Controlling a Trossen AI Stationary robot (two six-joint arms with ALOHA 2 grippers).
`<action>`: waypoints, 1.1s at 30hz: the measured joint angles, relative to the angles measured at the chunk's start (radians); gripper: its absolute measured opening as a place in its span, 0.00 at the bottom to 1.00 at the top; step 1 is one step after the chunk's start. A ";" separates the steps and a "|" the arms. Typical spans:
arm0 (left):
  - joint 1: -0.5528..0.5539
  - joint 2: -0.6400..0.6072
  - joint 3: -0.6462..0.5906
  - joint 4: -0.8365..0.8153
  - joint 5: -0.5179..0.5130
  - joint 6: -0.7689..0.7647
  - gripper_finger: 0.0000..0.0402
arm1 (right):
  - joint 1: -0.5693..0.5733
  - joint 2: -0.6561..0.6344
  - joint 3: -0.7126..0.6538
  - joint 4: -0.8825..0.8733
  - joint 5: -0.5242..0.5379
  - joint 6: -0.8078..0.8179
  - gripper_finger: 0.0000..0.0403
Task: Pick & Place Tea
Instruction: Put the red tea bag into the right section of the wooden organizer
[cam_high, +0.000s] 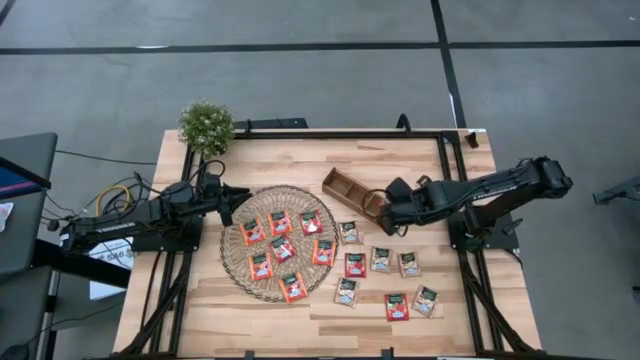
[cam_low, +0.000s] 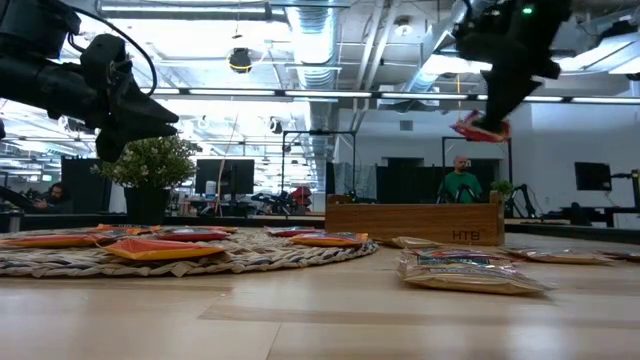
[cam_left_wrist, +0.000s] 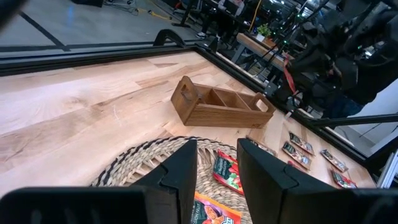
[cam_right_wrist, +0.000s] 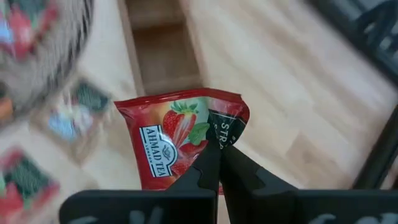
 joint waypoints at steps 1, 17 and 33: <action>0.000 0.000 0.000 0.000 0.000 0.000 0.26 | -0.005 0.015 0.007 -0.007 0.016 0.013 0.00; 0.000 0.007 0.000 -0.018 -0.003 0.000 0.26 | -0.057 0.502 0.342 -0.394 0.089 0.058 0.00; 0.000 0.007 0.000 -0.021 -0.003 -0.002 0.26 | -0.056 0.639 0.381 -0.418 0.089 0.101 0.00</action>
